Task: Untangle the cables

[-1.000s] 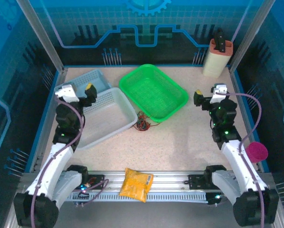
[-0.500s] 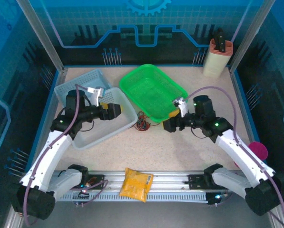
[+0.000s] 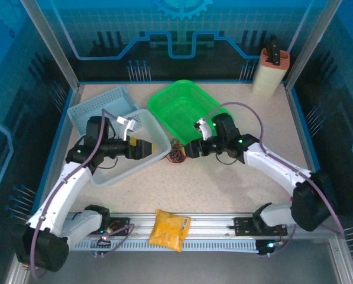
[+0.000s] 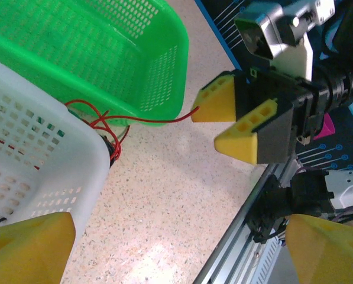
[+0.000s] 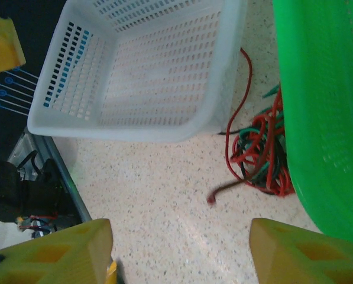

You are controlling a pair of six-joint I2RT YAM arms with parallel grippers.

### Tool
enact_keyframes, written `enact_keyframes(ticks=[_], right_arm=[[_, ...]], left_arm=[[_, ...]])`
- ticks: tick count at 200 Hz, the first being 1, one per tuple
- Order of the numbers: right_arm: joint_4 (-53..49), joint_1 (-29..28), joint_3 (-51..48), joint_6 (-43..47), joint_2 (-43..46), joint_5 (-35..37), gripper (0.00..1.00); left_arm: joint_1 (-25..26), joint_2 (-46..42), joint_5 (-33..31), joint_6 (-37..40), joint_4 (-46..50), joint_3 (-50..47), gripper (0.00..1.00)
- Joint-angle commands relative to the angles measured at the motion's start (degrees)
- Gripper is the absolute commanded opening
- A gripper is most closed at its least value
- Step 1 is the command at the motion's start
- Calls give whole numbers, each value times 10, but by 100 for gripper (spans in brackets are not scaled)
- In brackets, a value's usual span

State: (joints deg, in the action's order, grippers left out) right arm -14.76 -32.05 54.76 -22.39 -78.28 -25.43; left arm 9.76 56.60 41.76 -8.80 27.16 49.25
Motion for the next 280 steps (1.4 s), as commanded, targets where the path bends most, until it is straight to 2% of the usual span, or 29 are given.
enact_keyframes(ticks=[1,57,103,130,171,221,238,280], right_arm=[[37,-12,31,-40,-27,27,56],[56,-12,41,-50,-62,51,43],[13,-13,47,-28,-32,43,0],[-57,-12,55,6,15,37,0],[-126,-7,62,74,121,-39,0],[-174,17,93,115,197,-70,0],[-167,22,92,129,211,-85,0],[-142,40,100,142,219,-136,0]], left_arm=[[4,2,24,8,-29,-13,92],[6,-1,17,7,-39,-18,92],[15,1,-4,-2,-46,-8,89],[59,5,-52,-1,-62,-6,87],[137,15,-101,23,-121,-14,88],[174,47,-93,47,-166,0,92],[200,54,-91,75,-184,-2,92],[251,47,-38,168,-262,-42,96]])
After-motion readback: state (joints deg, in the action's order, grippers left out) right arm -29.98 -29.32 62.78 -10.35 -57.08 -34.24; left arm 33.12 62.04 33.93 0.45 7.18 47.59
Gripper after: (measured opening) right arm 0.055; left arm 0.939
